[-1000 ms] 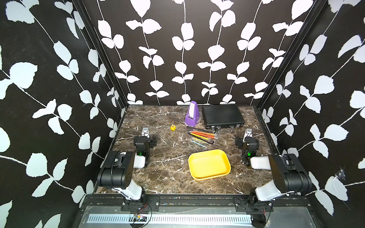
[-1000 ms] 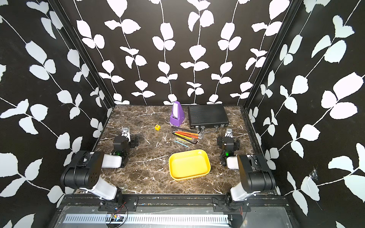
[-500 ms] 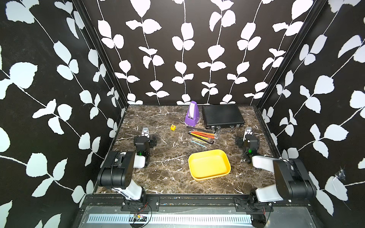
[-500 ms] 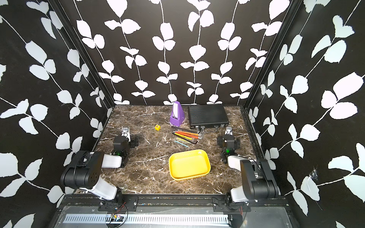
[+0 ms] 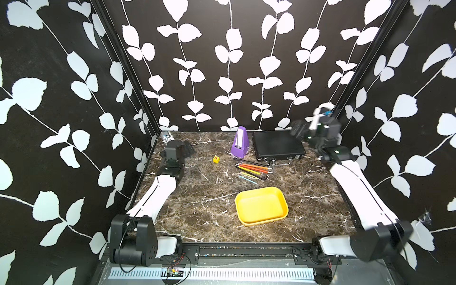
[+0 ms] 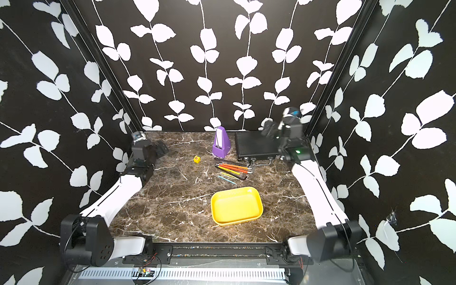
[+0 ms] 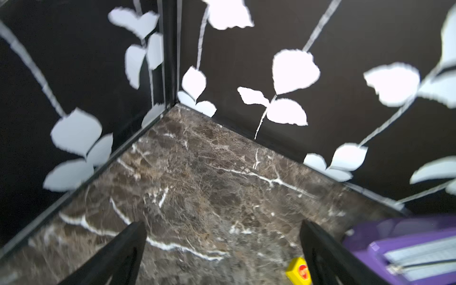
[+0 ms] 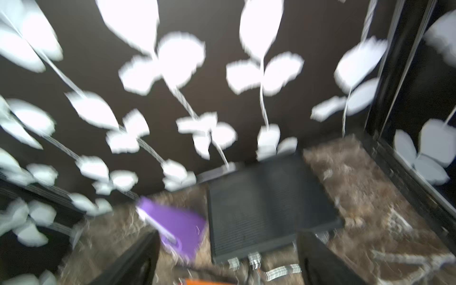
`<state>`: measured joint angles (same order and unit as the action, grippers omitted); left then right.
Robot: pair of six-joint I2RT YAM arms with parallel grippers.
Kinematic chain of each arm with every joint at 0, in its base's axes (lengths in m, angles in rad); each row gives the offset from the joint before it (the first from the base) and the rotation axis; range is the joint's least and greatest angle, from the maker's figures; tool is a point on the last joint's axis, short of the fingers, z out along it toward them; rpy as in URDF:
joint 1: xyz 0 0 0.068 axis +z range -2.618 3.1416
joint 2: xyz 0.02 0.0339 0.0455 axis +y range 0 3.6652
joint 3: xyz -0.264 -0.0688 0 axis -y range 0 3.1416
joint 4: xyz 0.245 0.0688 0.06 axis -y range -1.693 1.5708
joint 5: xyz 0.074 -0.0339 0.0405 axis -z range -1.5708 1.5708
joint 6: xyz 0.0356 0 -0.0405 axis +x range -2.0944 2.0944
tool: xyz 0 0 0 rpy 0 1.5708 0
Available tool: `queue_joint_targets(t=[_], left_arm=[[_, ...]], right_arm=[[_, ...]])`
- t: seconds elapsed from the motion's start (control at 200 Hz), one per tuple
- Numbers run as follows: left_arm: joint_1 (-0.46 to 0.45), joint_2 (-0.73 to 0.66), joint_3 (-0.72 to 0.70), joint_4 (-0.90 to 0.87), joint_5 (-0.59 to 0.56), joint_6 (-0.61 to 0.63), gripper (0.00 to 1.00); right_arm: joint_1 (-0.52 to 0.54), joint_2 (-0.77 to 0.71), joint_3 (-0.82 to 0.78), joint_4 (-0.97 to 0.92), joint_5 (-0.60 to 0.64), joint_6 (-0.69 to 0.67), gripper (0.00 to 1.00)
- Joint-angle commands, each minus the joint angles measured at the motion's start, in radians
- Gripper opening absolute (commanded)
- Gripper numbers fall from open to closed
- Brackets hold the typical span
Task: Put the hex key on the desktop into the storage box
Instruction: Pick up the Allen key from the center of the board.
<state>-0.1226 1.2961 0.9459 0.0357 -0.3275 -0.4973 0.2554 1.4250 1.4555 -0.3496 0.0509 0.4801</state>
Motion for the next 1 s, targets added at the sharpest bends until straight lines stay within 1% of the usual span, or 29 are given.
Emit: queue_joint_targets(t=[0.0, 0.055, 0.1, 0.155, 0.19, 0.255, 0.335, 0.38, 0.465, 0.515, 0.64, 0.69, 0.855, 0.905, 0.995], left_arm=[[-0.034, -0.04, 0.032, -0.385, 0.084, -0.242, 0.95], [-0.08, -0.059, 0.08, -0.494, 0.087, -0.214, 0.93], [-0.11, -0.062, 0.109, -0.584, 0.116, -0.205, 0.92], [-0.144, -0.063, 0.122, -0.677, 0.158, -0.202, 0.93], [-0.167, -0.065, 0.118, -0.725, 0.178, -0.199, 0.92], [-0.215, -0.075, 0.092, -0.765, 0.208, -0.189, 0.92], [-0.256, -0.091, 0.048, -0.776, 0.241, -0.19, 0.9], [-0.264, -0.095, 0.036, -0.783, 0.268, -0.188, 0.88], [-0.272, -0.093, 0.047, -0.824, 0.303, -0.165, 0.88], [-0.277, -0.092, 0.065, -0.856, 0.309, -0.146, 0.88], [-0.278, -0.107, 0.09, -0.897, 0.328, -0.092, 0.87], [-0.278, -0.113, 0.096, -0.905, 0.353, -0.078, 0.87], [-0.281, -0.15, 0.069, -0.892, 0.429, -0.048, 0.86], [-0.28, -0.162, 0.068, -0.892, 0.427, -0.027, 0.85], [-0.281, -0.173, 0.083, -0.906, 0.383, 0.004, 0.85]], right_arm=[[0.166, 0.137, 0.118, -0.363, 0.035, -0.156, 0.77], [0.213, 0.18, 0.162, -0.443, 0.048, -0.216, 0.71], [0.237, 0.219, 0.18, -0.492, 0.042, -0.245, 0.69], [0.259, 0.259, 0.201, -0.544, 0.022, -0.273, 0.67], [0.271, 0.294, 0.229, -0.594, 0.011, -0.292, 0.64], [0.296, 0.365, 0.285, -0.674, -0.009, -0.341, 0.59], [0.329, 0.436, 0.323, -0.741, 0.008, -0.394, 0.54], [0.344, 0.466, 0.33, -0.752, 0.005, -0.424, 0.53], [0.358, 0.527, 0.362, -0.783, -0.033, -0.463, 0.45], [0.368, 0.563, 0.388, -0.805, -0.062, -0.484, 0.41], [0.396, 0.618, 0.405, -0.822, -0.077, -0.524, 0.34], [0.402, 0.628, 0.403, -0.831, -0.094, -0.538, 0.34], [0.417, 0.662, 0.373, -0.825, -0.073, -0.559, 0.31], [0.419, 0.68, 0.373, -0.821, -0.067, -0.561, 0.3], [0.418, 0.717, 0.385, -0.82, -0.058, -0.564, 0.3]])
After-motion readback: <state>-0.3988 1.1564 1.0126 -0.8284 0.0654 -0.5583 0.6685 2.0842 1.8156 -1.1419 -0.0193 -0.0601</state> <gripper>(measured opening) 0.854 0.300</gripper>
